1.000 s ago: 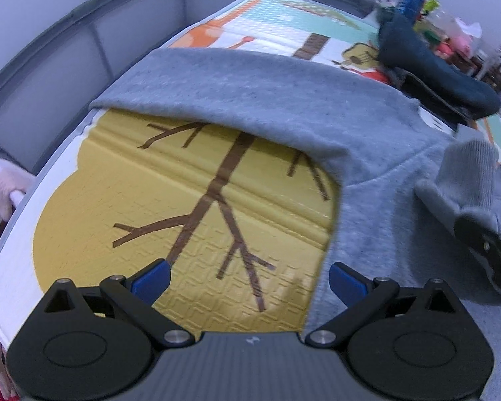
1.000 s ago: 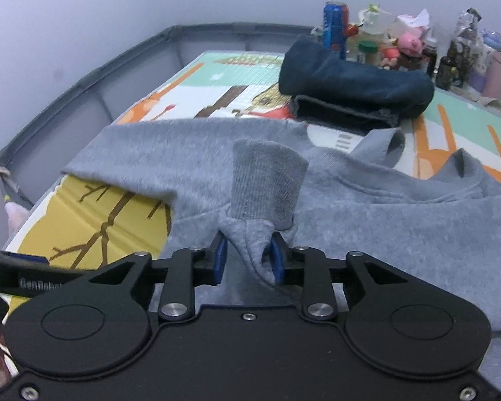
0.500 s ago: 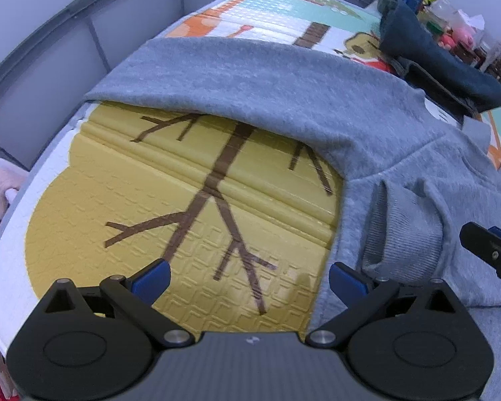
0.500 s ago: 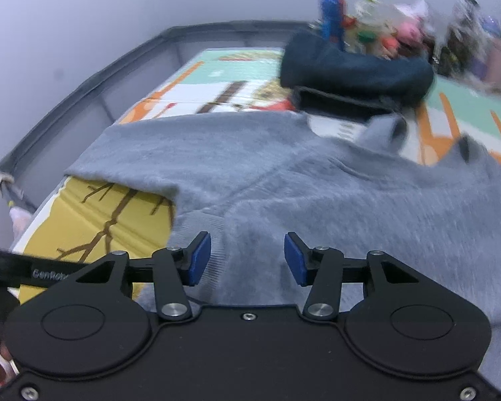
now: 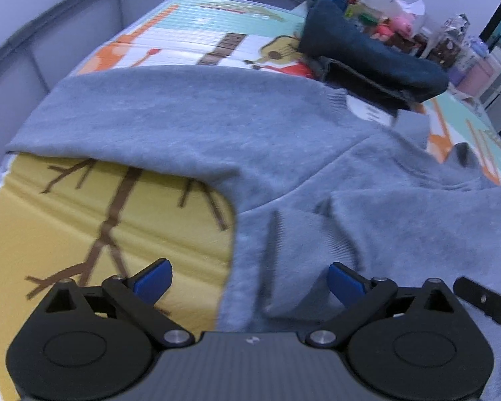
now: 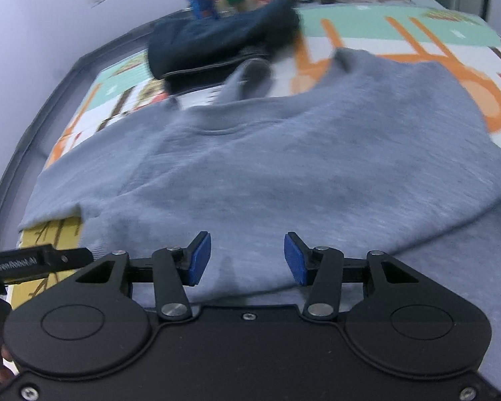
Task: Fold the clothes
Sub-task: 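Move the left gripper to the other ribbed sleeve cuff and grasp it, then fold the held sleeve across the sweatshirt body with the left gripper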
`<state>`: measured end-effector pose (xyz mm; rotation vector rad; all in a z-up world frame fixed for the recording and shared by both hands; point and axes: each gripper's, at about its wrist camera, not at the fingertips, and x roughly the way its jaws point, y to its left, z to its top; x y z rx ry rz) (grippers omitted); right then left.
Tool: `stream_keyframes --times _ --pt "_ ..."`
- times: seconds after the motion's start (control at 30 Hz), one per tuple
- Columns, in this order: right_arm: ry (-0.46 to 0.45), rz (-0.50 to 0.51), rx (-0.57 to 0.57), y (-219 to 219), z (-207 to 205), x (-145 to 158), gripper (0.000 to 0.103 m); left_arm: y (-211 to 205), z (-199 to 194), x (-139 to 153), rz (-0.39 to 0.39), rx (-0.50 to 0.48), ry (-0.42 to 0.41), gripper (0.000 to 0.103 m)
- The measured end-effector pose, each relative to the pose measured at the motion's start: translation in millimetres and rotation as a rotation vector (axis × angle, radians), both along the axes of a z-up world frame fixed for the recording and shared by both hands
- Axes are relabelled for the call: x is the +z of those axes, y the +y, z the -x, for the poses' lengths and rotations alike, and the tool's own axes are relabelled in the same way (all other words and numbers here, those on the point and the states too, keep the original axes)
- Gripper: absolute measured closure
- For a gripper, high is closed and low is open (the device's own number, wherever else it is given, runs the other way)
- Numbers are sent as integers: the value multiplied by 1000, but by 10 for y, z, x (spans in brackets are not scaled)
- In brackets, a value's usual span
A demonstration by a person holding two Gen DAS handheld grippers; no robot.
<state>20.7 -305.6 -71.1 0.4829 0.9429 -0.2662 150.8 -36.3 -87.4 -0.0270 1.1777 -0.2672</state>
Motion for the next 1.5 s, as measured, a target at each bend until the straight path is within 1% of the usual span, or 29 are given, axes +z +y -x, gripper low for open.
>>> stream_keyframes --times 0.2,0.3,0.33,0.37,0.4,0.47,0.57,0.63,0.77,0.83,0.9,1.0,1.03,1.07,1.13,1.23,1.3,1.33,1.4,1.5 --pt "11 -16 -86 -244 214 -48 56 -85 -81 -85 24 -15 33 17" --pt "17 -23 -112 -310 274 -78 56 -112 -101 -110 50 -27 52 29" --pt "19 -25 -116 -325 285 -88 56 -122 -101 -116 55 -30 56 36" --pt "21 -27 -121 -339 296 -98 56 -132 -101 -123 56 -33 59 46" --pt "23 -29 -126 -353 307 -108 56 -141 -99 -127 54 -34 59 52" --pt "25 -33 -130 -362 312 -121 56 -151 -88 -119 37 -31 47 77" --pt "26 -36 -129 -355 302 -134 56 -115 -97 -91 32 -25 36 89" --pt "26 -39 -129 -351 295 -143 56 -64 -103 -46 48 -17 23 95" --pt "25 -43 -123 -335 273 -152 56 20 -106 92 71 -9 -20 99" --pt "26 -42 -113 -310 248 -149 56 37 -113 145 89 -10 -25 99" --pt "26 -42 -102 -283 223 -150 56 47 -125 186 113 -11 -20 95" --pt "24 -41 -92 -250 204 -153 56 33 -127 195 145 -13 -11 85" --pt "24 -41 -89 -241 199 -153 56 12 -127 186 133 -14 -9 78" --pt "23 -41 -88 -238 199 -150 56 -11 -129 172 119 -13 -8 73" --pt "21 -40 -87 -235 202 -145 56 -37 -146 130 116 -9 14 73" --pt "22 -36 -91 -249 222 -137 56 -41 -168 72 174 -4 63 76" --pt "23 -35 -99 -265 238 -137 56 -60 -172 55 201 -9 80 77" --pt "23 -35 -104 -279 248 -139 56 -74 -172 54 202 -12 82 80" --pt "23 -35 -114 -307 267 -144 56 -89 -176 53 197 -11 84 80" --pt "23 -35 -123 -332 291 -145 56 -29 -204 52 159 32 75 80"
